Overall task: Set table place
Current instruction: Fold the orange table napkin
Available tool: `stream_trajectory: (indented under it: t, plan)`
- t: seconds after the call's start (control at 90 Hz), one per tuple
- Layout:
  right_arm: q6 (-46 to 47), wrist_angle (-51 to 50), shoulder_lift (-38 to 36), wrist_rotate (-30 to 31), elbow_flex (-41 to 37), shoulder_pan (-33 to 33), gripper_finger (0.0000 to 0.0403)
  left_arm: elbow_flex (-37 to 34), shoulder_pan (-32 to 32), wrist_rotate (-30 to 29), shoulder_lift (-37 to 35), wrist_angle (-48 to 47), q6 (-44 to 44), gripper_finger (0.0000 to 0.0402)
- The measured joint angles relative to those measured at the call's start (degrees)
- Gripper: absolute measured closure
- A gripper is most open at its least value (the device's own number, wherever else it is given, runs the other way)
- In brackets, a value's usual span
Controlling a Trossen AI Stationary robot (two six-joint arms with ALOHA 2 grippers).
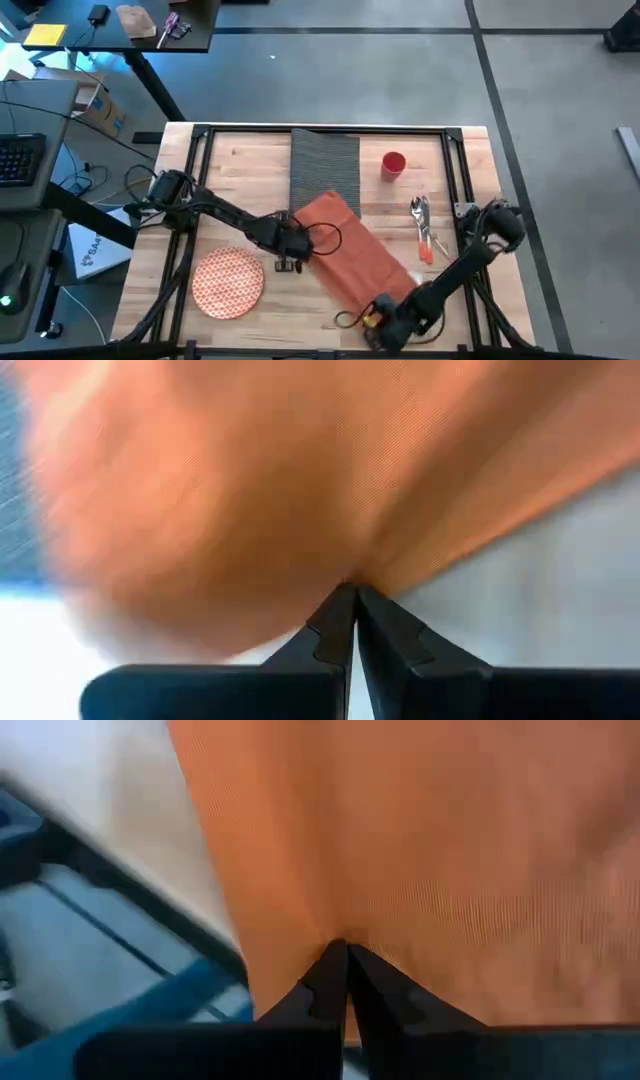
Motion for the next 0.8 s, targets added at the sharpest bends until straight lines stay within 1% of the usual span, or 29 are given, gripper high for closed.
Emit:
stream_trajectory:
  t: [0.078,0.156,0.244,0.356,0.456,0.511,0.556,0.611,0.689,0.756,0.8]
  plan:
    - [-4.5,-1.6,0.9,3.2,3.7,-1.9,0.0402,3.0,-0.1,-4.3,-0.4,-4.1,-2.1,0.0401]
    - [-9.9,-4.5,0.6,4.1,7.2,-4.3,0.0395,5.0,-0.6,-4.7,-0.7,-9.7,-4.5,0.0401]
    - [-17.5,-9.7,-0.8,2.4,10.2,-6.1,0.0376,7.6,-2.2,-1.4,-1.7,-11.1,-7.8,0.0401]
    - [-28.1,-16.6,-2.0,1.0,12.6,-5.7,0.0331,10.2,-5.2,5.4,-3.5,-9.5,-14.6,0.0401]
    - [-38.7,-21.9,-3.5,1.3,13.6,-2.9,0.0283,12.1,-10.0,10.2,-3.9,-1.5,-19.4,0.0401]
    - [-45.7,-25.9,-3.8,1.1,13.6,-0.3,0.0258,13.2,-13.0,11.2,-4.0,4.0,-21.2,0.0401]
    - [-51.7,-28.3,-3.6,0.9,13.4,1.8,0.0241,13.4,-15.3,11.2,-4.0,10.3,-22.9,0.0401]
    - [-58.9,-30.2,-3.5,1.8,13.3,4.6,0.0225,13.4,-18.0,9.7,-3.8,17.5,-25.6,0.0401]
    - [-66.7,-28.6,-3.6,2.7,11.4,7.5,0.0214,13.4,-21.1,5.0,-3.1,25.8,-30.2,0.0401]
    - [-70.1,-27.9,-3.4,3.0,8.6,9.0,0.0212,13.4,-22.6,1.7,-2.6,30.2,-34.1,0.0401]
    - [-71.2,-26.4,-3.3,3.2,6.6,9.5,0.0215,13.4,-23.2,0.8,-2.2,31.6,-36.6,0.0401]
